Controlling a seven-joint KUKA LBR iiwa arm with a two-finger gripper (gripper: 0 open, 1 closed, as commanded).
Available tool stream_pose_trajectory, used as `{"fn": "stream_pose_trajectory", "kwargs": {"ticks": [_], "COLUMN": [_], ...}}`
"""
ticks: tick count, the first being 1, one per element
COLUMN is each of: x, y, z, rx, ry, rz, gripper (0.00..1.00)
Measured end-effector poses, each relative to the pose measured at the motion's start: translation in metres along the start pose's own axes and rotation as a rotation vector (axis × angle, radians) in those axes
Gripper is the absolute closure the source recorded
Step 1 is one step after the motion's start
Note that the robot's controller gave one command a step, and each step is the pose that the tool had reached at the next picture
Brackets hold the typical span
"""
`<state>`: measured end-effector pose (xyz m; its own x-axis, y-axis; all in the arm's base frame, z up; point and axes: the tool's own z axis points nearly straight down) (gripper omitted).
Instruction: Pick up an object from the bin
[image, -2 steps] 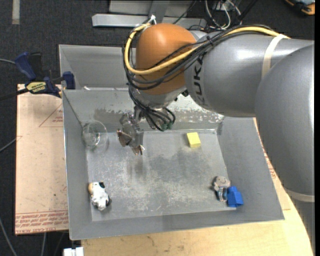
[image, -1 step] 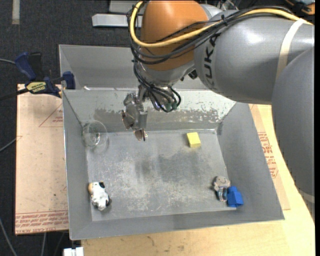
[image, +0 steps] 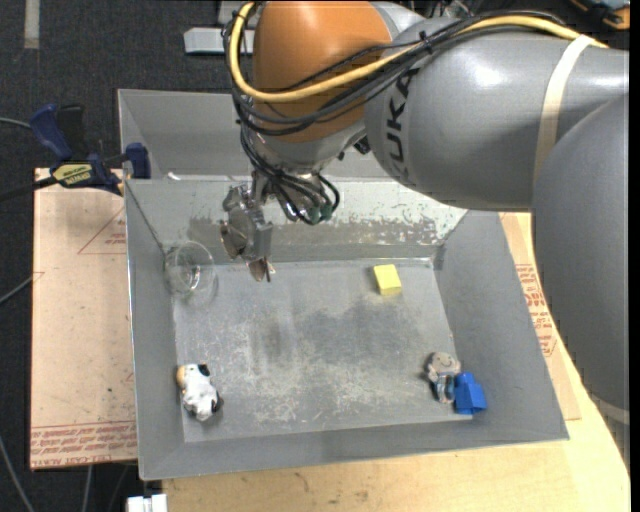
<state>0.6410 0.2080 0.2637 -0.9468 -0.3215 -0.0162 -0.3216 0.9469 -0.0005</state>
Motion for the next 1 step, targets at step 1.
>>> {"fn": "stream_pose_trajectory", "kwargs": {"ticks": [1], "x": [-0.0019], "y": [0.0019], "z": [0.0619], "rx": [-0.002], "ry": [0.009], "rz": [-0.022], "gripper": [1.00]}}
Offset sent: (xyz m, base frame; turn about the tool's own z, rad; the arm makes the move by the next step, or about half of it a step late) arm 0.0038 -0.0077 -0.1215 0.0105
